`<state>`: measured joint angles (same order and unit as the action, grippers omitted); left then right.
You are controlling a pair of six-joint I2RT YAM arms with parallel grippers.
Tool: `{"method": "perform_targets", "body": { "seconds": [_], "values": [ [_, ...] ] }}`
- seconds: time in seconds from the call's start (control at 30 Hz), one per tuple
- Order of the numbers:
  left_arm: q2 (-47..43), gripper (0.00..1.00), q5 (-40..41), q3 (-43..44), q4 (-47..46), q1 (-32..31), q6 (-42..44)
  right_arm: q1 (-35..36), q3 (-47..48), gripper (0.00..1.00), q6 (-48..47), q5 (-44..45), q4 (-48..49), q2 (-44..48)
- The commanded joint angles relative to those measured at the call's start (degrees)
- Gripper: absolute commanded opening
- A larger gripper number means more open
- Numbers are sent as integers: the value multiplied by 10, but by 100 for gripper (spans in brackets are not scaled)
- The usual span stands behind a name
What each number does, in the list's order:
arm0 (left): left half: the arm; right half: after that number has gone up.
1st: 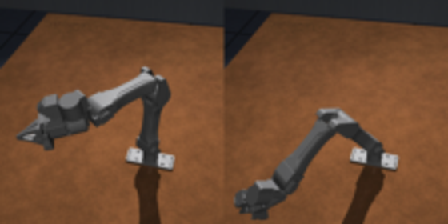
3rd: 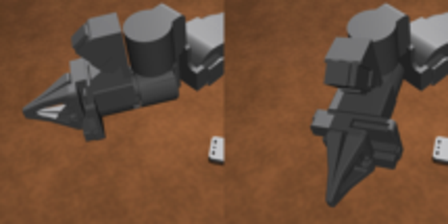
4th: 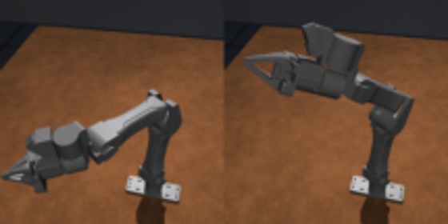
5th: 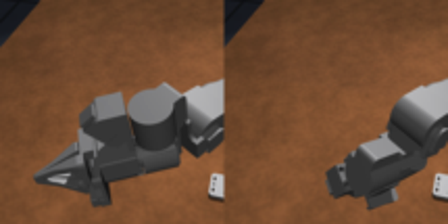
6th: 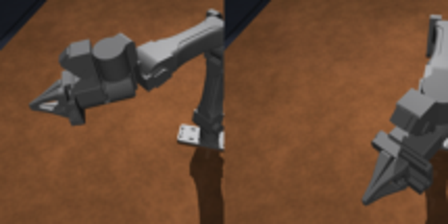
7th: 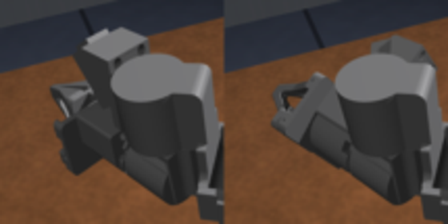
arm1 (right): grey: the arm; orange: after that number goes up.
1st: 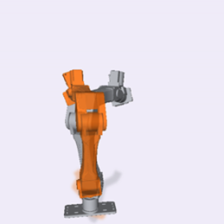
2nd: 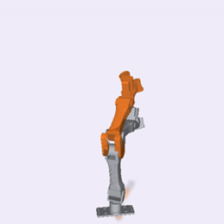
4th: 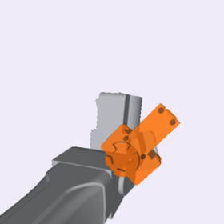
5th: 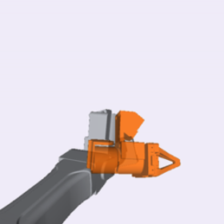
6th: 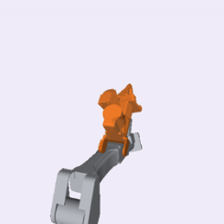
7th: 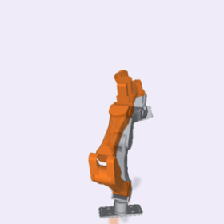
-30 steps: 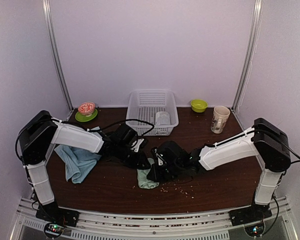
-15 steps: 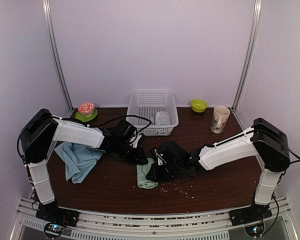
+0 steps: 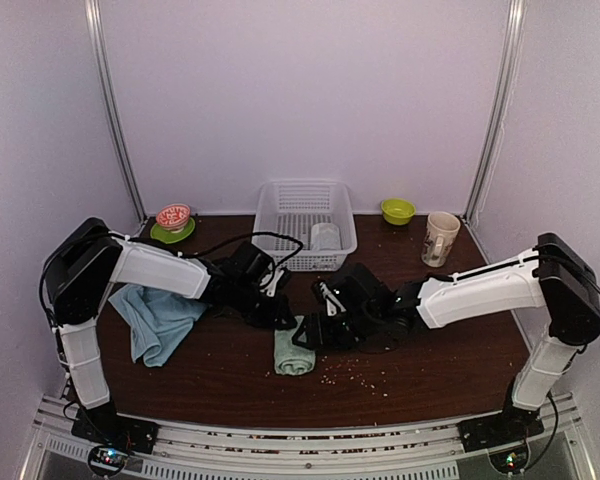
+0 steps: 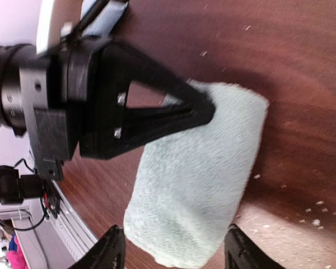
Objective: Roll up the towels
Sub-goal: Roll the towel at the center of the board, then pick up the towel from the center of the board.
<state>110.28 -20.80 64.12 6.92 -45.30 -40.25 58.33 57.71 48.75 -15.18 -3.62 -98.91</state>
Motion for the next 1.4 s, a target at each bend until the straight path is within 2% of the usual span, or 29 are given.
{"method": "perform_targets", "body": {
  "seconds": [0.0, 0.17, 0.27, 0.37, 0.5, 0.83, 1.2, 1.37],
  "values": [
    [16, 6, 21, -22, 20, 4, 1, -21, -22, 64, 45, 17, -9, 19],
    [10, 5, 19, -33, 11, 2, -3, -27, -4, 72, 65, 0, -4, -2],
    [10, 5, 19, -35, 8, 0, -5, -26, 27, 81, 63, -1, -30, -21],
    [9, 5, 15, -36, 3, -1, -7, -21, 58, 83, 51, 1, -64, -46],
    [-2, 9, 7, -48, -11, -1, -13, -16, 69, 84, 48, 3, -84, -69],
    [-61, 35, 9, -47, 18, -1, -7, -13, 55, 83, 45, 17, -79, -58],
    [-89, 39, 22, -40, 45, -3, -10, -13, 41, 83, 38, 28, -76, -19],
    [-101, 39, 35, -33, 56, -8, -15, -12, 41, 76, 29, 32, -77, -18]
  ]
}}
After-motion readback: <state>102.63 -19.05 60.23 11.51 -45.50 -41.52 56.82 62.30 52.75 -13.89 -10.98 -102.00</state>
